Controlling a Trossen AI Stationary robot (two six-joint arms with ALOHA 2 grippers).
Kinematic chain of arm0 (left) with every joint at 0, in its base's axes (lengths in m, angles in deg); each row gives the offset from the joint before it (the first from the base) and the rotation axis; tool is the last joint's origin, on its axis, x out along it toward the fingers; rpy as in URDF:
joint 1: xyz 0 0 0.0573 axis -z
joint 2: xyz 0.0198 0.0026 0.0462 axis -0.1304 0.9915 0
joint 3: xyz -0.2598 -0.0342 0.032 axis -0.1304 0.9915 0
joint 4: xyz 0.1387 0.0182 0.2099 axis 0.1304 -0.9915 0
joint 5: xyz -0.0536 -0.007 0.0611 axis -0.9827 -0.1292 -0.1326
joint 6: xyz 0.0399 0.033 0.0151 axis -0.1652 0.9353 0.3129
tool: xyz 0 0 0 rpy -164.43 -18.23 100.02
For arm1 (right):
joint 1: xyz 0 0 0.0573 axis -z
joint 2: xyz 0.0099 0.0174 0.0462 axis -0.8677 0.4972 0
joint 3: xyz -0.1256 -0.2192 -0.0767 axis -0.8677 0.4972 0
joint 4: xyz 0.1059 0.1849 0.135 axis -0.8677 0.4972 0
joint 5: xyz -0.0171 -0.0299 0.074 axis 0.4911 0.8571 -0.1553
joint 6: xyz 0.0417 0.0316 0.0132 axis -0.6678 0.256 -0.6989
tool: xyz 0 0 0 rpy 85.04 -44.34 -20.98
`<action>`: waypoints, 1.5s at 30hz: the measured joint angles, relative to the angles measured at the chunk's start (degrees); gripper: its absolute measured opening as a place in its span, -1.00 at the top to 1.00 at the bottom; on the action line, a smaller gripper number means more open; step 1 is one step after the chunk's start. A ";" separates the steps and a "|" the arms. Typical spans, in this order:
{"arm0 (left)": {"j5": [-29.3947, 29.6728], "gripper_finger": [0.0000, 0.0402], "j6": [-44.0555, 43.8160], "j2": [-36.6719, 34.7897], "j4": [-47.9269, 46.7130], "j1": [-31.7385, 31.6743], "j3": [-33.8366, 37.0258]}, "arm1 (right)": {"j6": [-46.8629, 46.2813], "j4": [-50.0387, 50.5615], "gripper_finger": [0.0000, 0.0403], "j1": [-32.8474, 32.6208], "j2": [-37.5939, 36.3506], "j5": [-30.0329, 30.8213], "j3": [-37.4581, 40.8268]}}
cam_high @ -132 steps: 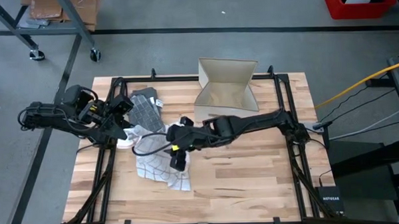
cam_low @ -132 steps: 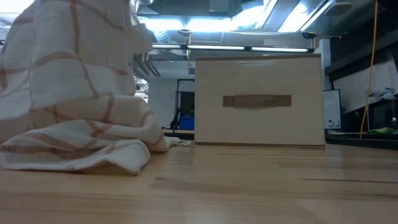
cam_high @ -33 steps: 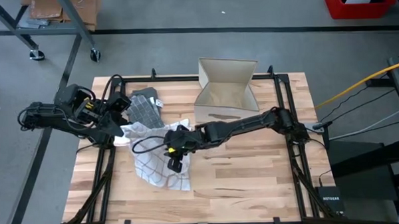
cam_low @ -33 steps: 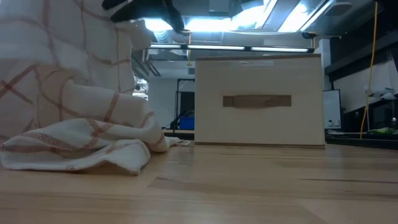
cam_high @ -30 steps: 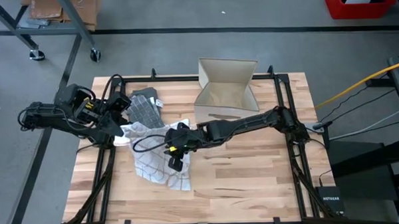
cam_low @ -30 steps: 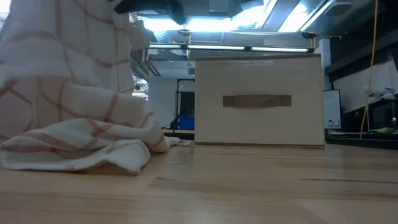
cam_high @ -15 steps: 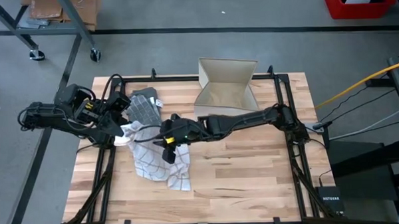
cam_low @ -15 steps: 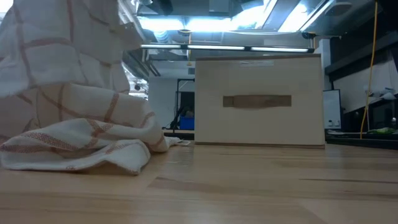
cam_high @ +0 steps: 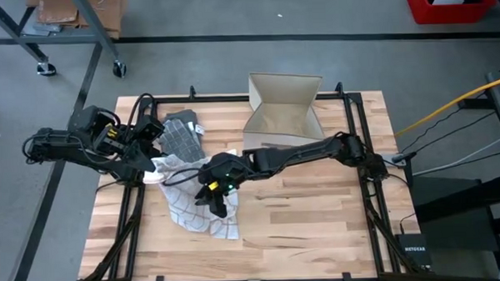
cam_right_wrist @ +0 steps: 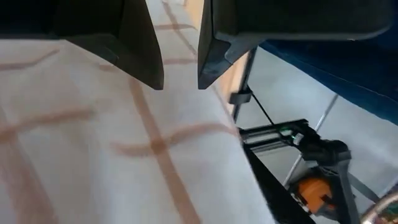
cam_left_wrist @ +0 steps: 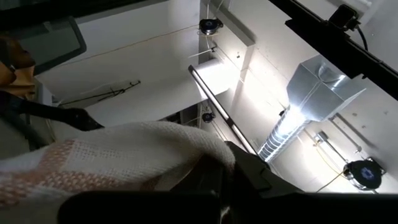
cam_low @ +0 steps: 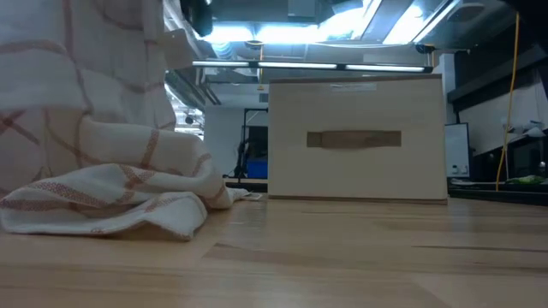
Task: Fold towel
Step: Fold the white towel
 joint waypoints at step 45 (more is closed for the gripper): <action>-0.02 1.00 -1.30 0.02 -0.14 0.02 0.00 | 4.65 -7.57 0.49 -0.26 -6.82 6.70 0.00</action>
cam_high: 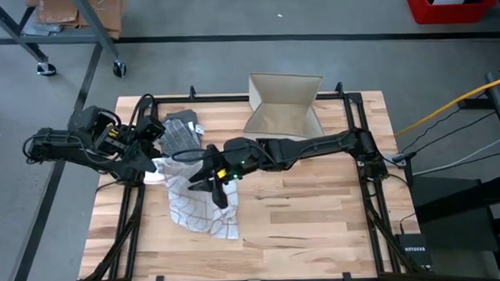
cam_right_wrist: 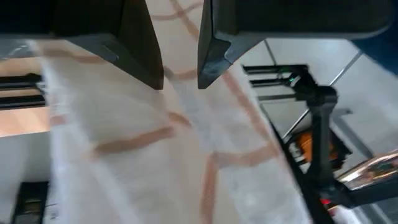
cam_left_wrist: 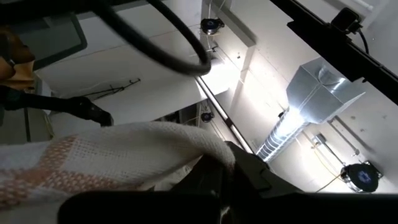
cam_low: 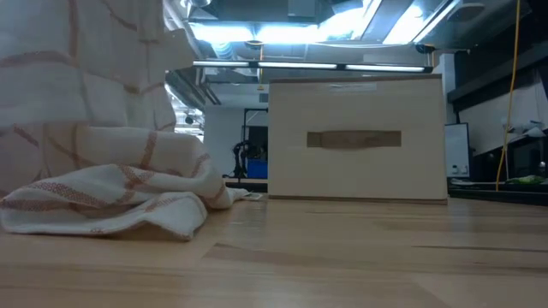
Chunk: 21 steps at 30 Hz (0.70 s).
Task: Fold towel
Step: Fold the white towel
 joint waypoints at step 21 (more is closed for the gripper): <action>0.00 1.00 0.26 0.11 0.02 0.00 0.00 | -0.18 -2.80 0.49 -0.39 2.45 1.29 0.01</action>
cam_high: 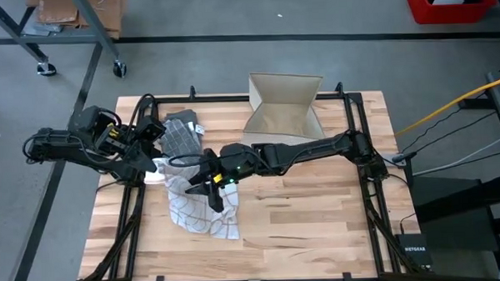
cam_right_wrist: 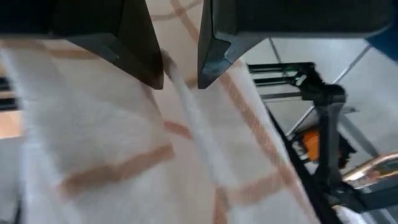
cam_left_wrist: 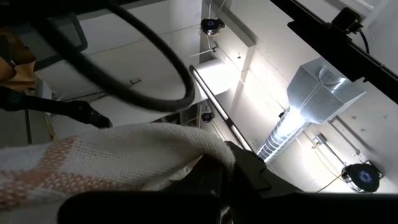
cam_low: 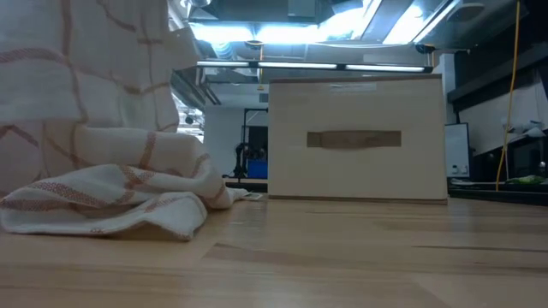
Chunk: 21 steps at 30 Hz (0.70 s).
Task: Fold towel
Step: Fold the white towel
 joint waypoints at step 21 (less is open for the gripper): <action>0.00 1.00 0.29 -0.02 0.24 -0.02 0.00 | 0.94 2.68 0.49 0.00 6.09 -7.66 0.01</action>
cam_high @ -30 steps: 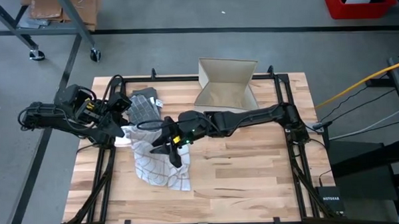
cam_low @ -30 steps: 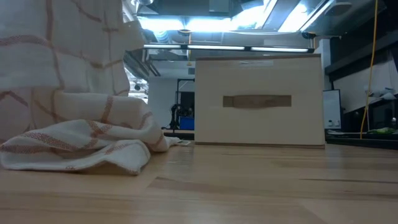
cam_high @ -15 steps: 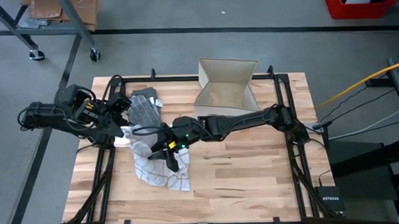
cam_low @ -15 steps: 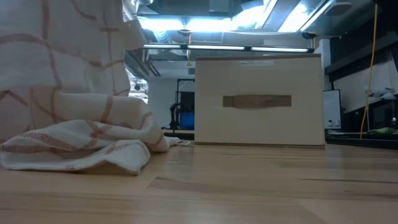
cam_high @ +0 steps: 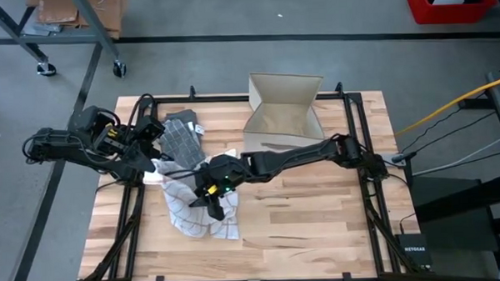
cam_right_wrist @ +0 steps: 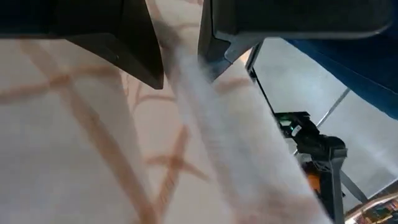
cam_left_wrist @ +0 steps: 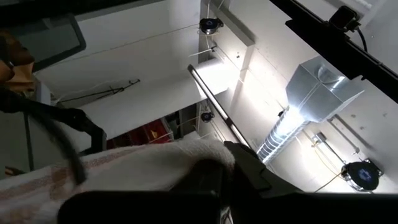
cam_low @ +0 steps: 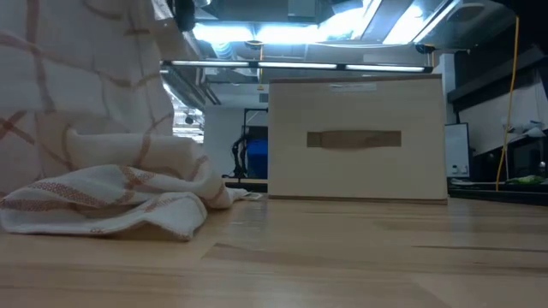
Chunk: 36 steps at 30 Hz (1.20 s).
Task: Fold towel
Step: Fold the white towel
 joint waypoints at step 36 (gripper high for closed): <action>0.02 1.00 -0.31 -0.11 0.06 0.01 0.00 | -2.50 12.14 0.92 -0.01 7.50 -2.17 0.13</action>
